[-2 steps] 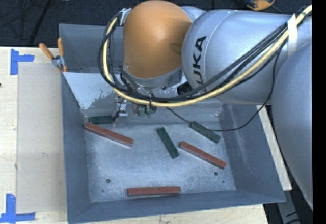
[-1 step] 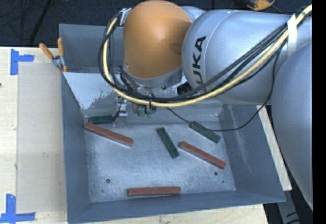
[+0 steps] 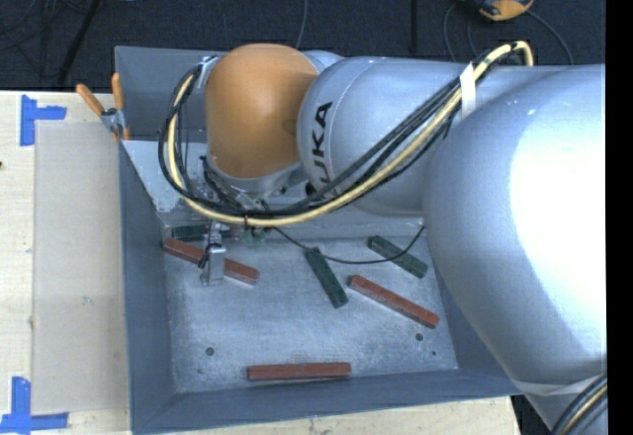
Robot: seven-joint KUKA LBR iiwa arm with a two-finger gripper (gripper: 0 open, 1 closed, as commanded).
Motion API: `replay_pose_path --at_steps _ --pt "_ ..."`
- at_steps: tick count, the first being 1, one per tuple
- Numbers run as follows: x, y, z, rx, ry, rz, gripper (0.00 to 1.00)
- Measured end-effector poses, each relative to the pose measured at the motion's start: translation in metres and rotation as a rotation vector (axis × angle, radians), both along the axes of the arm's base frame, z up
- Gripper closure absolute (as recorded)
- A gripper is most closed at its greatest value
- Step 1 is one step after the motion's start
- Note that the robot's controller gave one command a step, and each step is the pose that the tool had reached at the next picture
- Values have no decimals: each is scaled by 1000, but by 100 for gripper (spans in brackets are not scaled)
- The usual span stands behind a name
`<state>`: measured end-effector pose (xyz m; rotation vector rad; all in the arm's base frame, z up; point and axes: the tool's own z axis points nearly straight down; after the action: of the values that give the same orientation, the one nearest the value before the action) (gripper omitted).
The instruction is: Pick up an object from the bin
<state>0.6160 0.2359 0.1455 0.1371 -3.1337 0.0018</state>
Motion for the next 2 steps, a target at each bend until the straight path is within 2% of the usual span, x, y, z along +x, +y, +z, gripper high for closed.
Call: replay_pose_path --at_steps 1,2 --pt "1 0 2 1 -4 -1 0" --pt "3 -11 -26 2 -5 -48 0"
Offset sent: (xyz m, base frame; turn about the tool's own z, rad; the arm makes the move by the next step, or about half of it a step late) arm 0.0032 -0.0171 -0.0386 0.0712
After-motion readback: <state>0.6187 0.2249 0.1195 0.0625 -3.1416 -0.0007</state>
